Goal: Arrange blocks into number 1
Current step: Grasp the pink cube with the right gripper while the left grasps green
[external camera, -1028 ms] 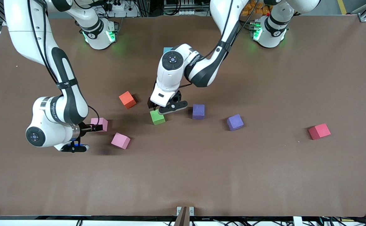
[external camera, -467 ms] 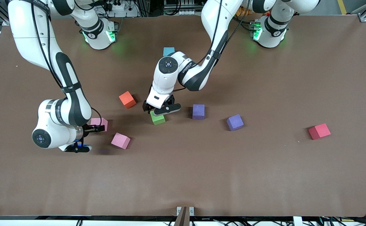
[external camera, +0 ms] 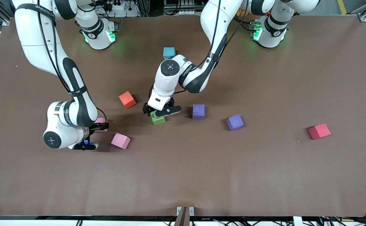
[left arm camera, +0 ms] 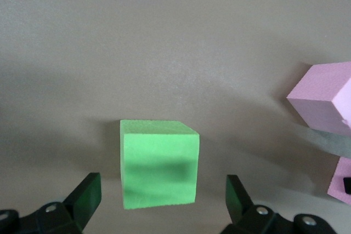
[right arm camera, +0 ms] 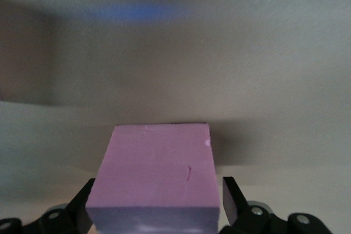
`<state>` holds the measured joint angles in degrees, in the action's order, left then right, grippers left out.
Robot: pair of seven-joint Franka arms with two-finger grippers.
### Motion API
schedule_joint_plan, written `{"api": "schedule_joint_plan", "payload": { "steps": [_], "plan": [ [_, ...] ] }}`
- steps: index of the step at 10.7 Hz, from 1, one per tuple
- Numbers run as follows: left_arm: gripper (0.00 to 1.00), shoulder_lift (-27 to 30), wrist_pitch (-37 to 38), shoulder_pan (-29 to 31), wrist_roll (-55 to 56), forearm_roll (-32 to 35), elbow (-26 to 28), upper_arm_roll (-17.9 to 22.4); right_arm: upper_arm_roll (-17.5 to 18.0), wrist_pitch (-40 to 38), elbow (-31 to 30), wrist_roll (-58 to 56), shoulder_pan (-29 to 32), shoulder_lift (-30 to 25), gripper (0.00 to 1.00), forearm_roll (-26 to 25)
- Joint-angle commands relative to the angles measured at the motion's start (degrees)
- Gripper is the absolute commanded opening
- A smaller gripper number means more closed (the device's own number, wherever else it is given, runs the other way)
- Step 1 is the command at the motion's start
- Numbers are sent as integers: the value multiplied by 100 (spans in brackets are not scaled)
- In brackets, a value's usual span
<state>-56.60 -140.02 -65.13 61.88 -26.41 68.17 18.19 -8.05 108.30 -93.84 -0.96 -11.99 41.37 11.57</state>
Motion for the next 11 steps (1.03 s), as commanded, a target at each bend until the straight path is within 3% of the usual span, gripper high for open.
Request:
{"api": "schedule_joint_plan", "payload": {
  "steps": [1, 3, 6, 11],
  "plan": [
    [100, -202, -78, -70, 26, -198, -217, 114, -30, -28, -47, 8, -40, -32, 76, 100],
    [100, -273, -148, -70, 8, -241, -217, 114, -30, -107, -29, 8, -32, -58, 58, 108],
    [100, -431, -341, -70, -1, -356, -295, 106, -30, -55, 15, -10, 12, -251, 58, 100],
    [100, -502, -386, -70, -97, -356, -313, 97, -39, 60, -116, -71, 48, -1252, 58, 47]
  ]
}}
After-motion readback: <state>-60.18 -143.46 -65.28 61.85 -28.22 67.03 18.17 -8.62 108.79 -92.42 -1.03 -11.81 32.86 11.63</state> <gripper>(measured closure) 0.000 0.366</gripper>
